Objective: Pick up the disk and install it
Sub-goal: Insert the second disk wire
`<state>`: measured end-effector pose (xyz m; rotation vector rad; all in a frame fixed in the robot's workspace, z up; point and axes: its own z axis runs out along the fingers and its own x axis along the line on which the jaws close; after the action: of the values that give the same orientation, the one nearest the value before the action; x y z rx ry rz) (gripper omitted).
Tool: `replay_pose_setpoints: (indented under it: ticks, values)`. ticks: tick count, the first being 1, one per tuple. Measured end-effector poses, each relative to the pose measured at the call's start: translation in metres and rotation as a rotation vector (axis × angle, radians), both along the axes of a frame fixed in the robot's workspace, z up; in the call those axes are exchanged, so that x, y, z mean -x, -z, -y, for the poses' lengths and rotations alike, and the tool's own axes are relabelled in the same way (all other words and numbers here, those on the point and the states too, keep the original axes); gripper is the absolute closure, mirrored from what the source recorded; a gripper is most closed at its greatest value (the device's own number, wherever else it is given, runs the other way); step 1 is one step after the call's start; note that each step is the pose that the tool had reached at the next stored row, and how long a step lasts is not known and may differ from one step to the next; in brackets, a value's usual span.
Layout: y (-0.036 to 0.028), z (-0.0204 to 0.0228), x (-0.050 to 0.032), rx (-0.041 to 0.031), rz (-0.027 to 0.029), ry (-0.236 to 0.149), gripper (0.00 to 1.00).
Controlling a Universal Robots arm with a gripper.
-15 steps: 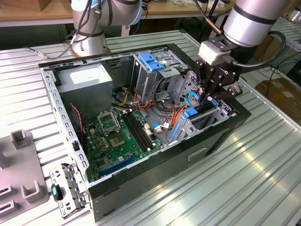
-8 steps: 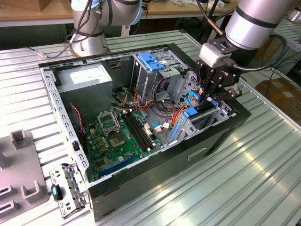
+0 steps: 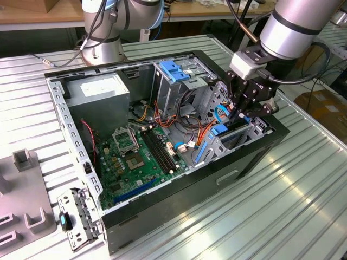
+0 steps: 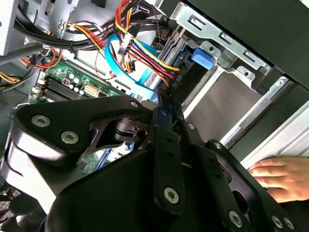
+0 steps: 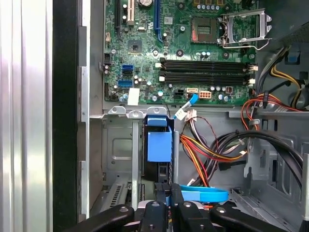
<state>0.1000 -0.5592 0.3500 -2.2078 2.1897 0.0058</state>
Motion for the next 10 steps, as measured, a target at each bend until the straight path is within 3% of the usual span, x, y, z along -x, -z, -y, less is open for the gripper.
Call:
replay_pose_setpoints:
  ticks: [1, 3, 10]
  values:
    - [0.0002, 0.0034, 0.0, -0.0196, 0.0001, 0.001, 0.84]
    - [0.0014, 0.0067, 0.0, -0.0363, 0.0013, 0.002, 0.84]
    - [0.0043, 0.0073, 0.0, -0.0377, 0.0015, 0.002, 0.84]
